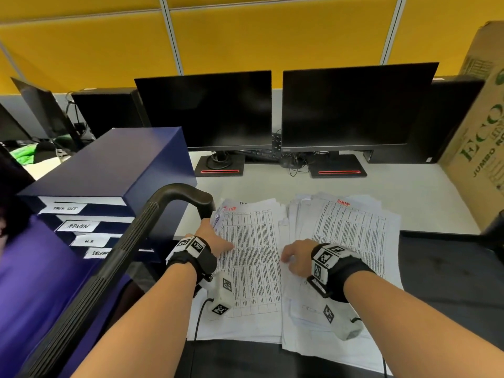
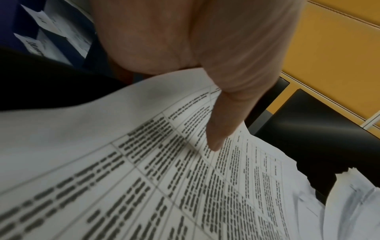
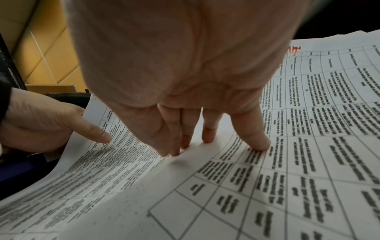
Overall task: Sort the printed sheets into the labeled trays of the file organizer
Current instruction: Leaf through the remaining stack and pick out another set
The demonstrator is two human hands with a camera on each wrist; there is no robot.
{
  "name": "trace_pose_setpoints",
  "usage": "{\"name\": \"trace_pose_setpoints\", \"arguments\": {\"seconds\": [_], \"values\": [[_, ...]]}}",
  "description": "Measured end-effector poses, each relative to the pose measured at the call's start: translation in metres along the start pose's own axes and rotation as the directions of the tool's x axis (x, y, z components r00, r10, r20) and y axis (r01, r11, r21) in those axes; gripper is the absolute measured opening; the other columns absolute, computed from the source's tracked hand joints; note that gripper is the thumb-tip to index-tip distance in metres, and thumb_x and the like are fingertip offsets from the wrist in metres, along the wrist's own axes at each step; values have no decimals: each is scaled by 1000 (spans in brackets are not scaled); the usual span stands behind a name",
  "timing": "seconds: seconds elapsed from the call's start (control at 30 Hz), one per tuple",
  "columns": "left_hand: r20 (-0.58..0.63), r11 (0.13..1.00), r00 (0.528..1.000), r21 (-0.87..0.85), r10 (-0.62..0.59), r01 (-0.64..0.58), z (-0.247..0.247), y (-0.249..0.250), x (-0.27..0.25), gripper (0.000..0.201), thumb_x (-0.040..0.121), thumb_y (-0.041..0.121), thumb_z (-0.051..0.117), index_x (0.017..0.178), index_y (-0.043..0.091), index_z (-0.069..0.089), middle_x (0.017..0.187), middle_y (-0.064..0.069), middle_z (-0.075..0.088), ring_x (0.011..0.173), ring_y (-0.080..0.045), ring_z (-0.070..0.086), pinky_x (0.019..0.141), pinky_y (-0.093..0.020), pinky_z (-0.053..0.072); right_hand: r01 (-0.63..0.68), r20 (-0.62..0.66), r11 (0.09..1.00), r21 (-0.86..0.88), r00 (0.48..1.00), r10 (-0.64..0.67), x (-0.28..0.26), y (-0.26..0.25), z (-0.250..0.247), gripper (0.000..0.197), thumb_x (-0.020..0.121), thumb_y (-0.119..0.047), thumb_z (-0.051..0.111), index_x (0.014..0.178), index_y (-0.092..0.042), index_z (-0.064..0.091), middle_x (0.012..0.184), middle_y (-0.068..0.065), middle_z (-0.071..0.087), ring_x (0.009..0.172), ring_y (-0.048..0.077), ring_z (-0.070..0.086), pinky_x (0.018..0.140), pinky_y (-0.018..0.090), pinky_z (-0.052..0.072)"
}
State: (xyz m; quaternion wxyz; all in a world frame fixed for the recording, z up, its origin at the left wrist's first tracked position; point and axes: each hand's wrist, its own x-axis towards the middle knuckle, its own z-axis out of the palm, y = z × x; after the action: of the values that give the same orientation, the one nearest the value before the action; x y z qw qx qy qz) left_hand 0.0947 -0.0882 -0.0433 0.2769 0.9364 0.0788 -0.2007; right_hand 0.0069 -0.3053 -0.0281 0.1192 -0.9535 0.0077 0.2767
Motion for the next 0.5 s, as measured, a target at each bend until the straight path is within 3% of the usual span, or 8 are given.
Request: {"name": "trace_pose_setpoints", "arguments": {"seconds": [0.1, 0.17, 0.23, 0.3, 0.4, 0.5], "values": [[42, 1000, 999, 2, -29, 29, 2, 8, 2, 87, 63, 23, 81, 134, 13, 31, 122, -6, 54, 96, -21, 55, 73, -33, 49, 7, -3, 1000, 9, 1000, -7, 1, 1, 0, 42, 91, -15, 46, 130, -27, 53, 140, -1, 48, 125, 21, 48, 101, 29, 39], [18, 995, 1000, 100, -16, 14, 12, 13, 1, 110, 54, 31, 76, 145, 24, 14, 142, -4, 39, 111, -24, 49, 82, -37, 49, 20, 4, 1000, 19, 1000, -20, 2, 2, 0, 42, 90, -14, 46, 130, -25, 53, 139, -2, 49, 125, 20, 48, 101, 29, 39], [-42, 979, 999, 202, -4, 13, 19, 15, -3, 102, 61, 30, 67, 145, 28, 10, 143, -5, 36, 126, -31, 36, 95, -48, 43, 23, 9, 1000, 19, 1000, -23, 2, 4, 0, 42, 90, -14, 46, 130, -26, 53, 138, -2, 50, 125, 20, 48, 102, 29, 39], [-48, 983, 999, 184, -13, 22, 20, 16, -7, 92, 69, 26, 63, 146, 25, 12, 140, -9, 38, 130, -34, 31, 100, -50, 39, 30, 4, 999, 17, 1000, -30, 3, 4, 0, 42, 90, -15, 47, 130, -26, 54, 138, -3, 50, 125, 20, 48, 103, 29, 39], [-26, 991, 999, 129, -42, 45, 13, 11, -3, 85, 71, 29, 66, 143, 30, 19, 133, -17, 41, 121, -34, 42, 93, -45, 41, 42, 9, 999, 4, 999, -42, 2, 4, -3, 42, 90, -13, 46, 130, -25, 55, 138, -3, 51, 125, 19, 49, 102, 28, 39], [-16, 993, 998, 104, -57, 58, 5, 5, 10, 78, 62, 33, 71, 129, 27, 31, 120, -13, 50, 105, -33, 54, 92, -42, 47, 53, 5, 999, 0, 999, -53, 1, 3, -5, 40, 91, -13, 47, 128, -26, 56, 137, -4, 52, 123, 18, 50, 100, 27, 40]]}}
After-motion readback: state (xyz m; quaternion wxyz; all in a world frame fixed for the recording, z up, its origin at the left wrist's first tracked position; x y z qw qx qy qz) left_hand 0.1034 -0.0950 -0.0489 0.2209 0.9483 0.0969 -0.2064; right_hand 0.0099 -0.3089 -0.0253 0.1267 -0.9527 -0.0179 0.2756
